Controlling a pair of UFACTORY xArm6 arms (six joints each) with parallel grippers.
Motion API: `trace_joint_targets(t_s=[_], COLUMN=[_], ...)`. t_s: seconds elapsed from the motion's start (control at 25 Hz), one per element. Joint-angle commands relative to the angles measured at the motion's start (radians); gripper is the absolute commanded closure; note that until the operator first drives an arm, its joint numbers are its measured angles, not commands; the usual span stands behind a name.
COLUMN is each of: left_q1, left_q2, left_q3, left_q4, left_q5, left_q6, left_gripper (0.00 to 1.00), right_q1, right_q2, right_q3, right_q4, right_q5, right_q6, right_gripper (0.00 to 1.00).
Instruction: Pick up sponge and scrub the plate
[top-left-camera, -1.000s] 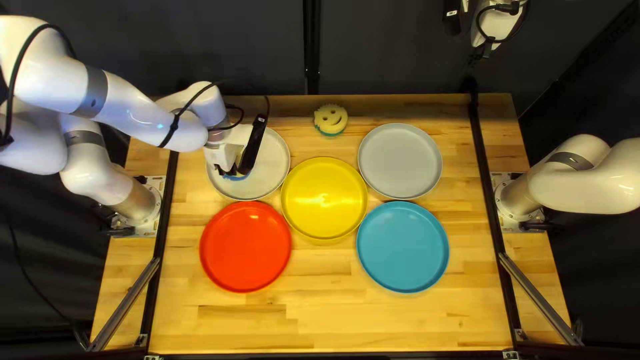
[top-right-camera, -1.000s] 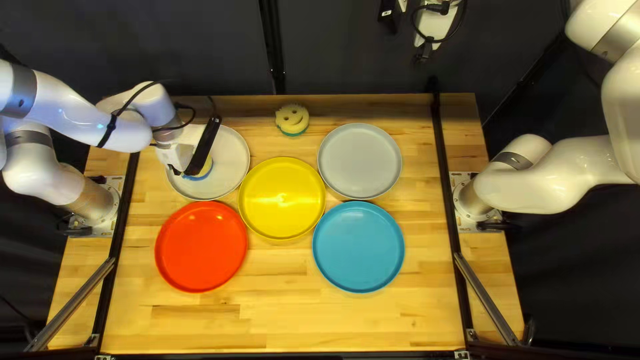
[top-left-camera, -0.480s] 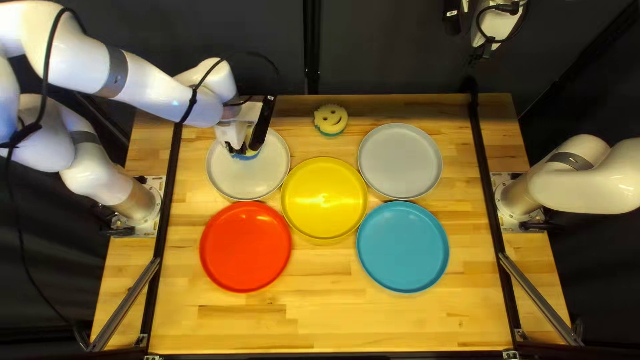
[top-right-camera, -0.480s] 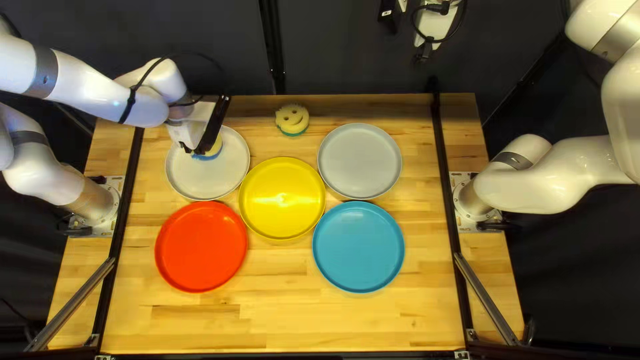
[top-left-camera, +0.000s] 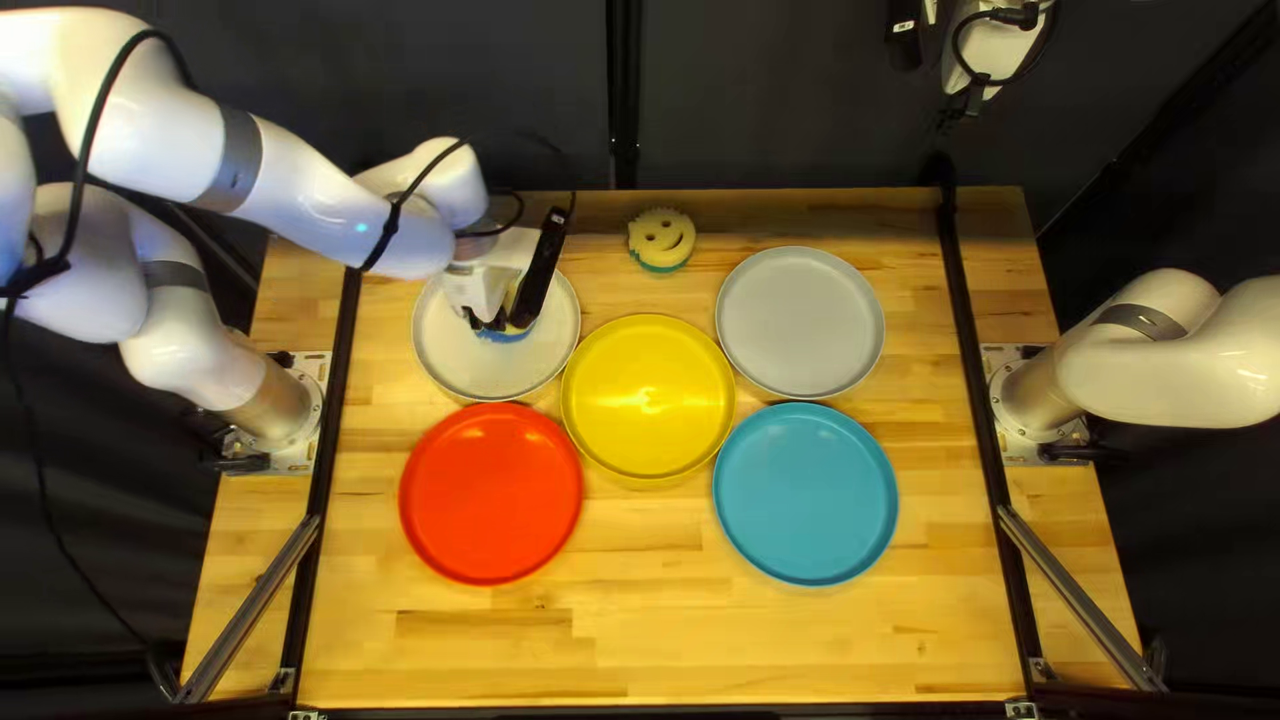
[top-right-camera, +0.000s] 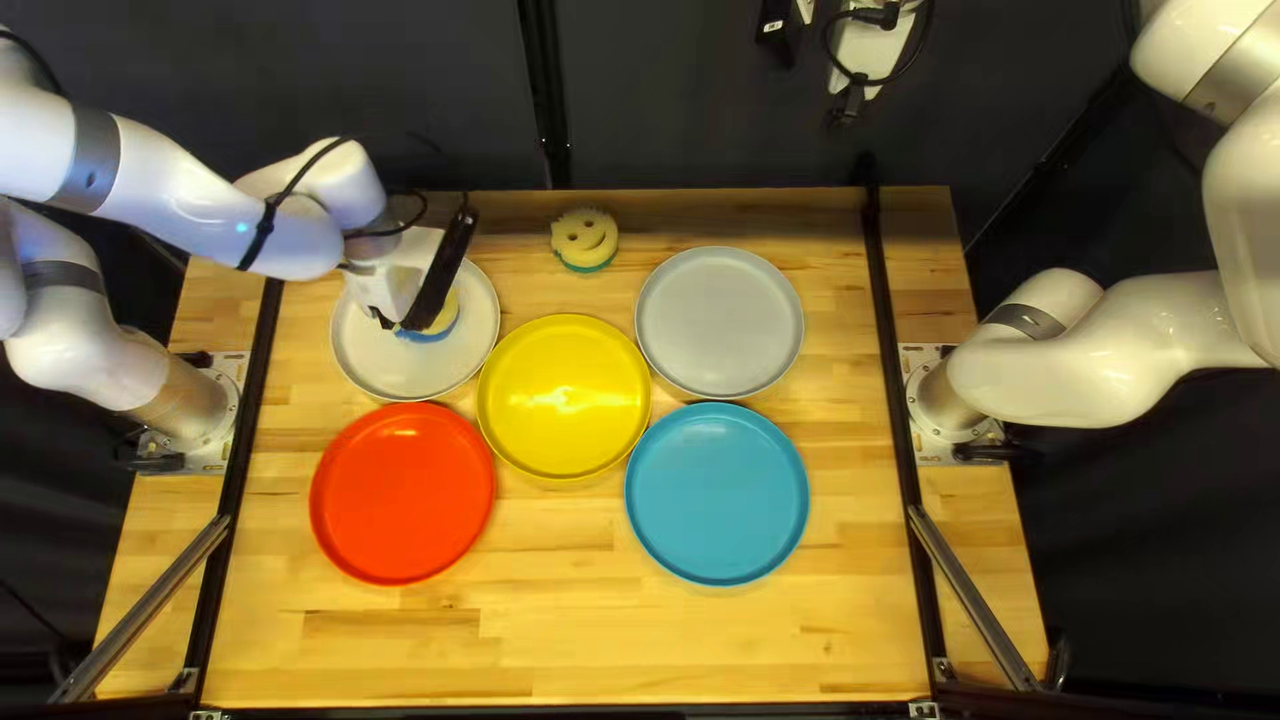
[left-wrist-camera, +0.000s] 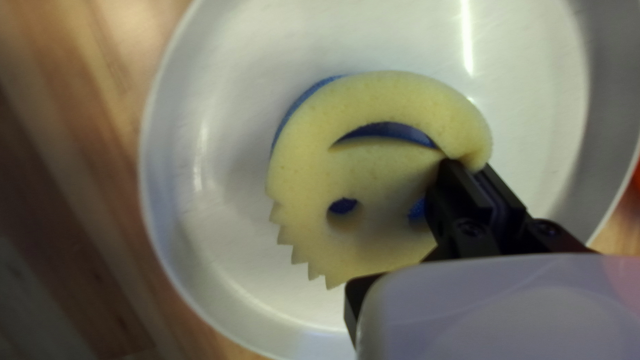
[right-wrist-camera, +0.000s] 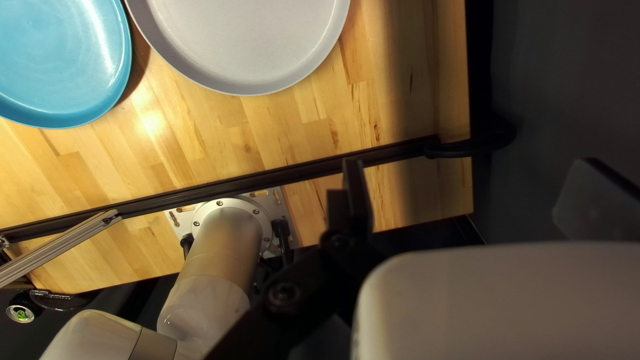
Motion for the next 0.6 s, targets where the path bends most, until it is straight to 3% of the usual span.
trace_joint_targets(t_s=[0.04,0.28,0.6], left_q1=[-0.031,-0.035,0.038], left_q2=[-0.008,0.003,0.062], left_q3=[0.006,0.002,-0.064], left_q4=[-0.017,-0.035,-0.007], left_q5=[0.0,0.003,0.003], left_q6=[-0.01,0.014,0.079], left_gripper=[1.0,1.0,1.0], right_q1=[0.0,0.0,0.0], right_q2=[0.0,0.0,0.0], right_q3=[0.0,0.0,0.0], right_q4=[0.0,0.0,0.0], right_q5=[0.0,0.0,0.0], right_q6=[0.0,0.0,0.0], right_gripper=[0.0,0.0,0.0])
